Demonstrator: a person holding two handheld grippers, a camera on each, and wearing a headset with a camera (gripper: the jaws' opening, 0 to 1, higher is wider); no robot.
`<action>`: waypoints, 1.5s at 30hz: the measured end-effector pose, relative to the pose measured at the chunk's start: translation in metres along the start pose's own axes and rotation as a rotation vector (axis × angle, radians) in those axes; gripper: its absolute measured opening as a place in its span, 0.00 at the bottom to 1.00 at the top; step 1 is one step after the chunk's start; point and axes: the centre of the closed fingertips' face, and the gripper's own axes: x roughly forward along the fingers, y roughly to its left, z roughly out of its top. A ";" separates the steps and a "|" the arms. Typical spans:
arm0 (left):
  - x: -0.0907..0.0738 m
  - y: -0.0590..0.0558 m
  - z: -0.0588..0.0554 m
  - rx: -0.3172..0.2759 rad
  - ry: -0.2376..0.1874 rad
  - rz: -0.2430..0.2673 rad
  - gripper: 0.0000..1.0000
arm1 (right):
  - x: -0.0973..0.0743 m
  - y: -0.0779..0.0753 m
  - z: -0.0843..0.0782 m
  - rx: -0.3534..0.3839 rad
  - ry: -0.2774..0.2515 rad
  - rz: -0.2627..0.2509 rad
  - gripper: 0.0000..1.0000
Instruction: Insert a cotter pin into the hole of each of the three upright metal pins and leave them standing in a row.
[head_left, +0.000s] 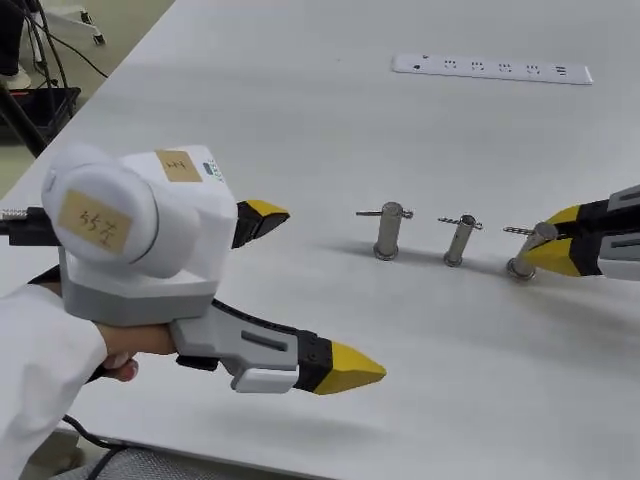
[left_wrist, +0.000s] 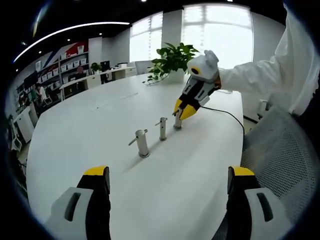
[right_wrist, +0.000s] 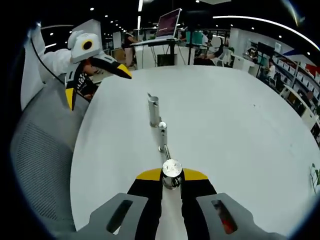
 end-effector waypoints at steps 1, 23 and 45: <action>0.000 0.001 -0.001 0.003 0.005 0.005 0.96 | 0.001 0.000 0.000 0.005 -0.002 0.002 0.08; 0.001 -0.003 -0.016 0.008 0.072 0.007 0.97 | 0.002 -0.005 -0.001 -0.008 -0.012 0.021 0.09; -0.002 0.011 0.000 -0.056 0.001 0.045 0.98 | -0.040 0.008 0.040 0.159 -0.208 -0.120 0.45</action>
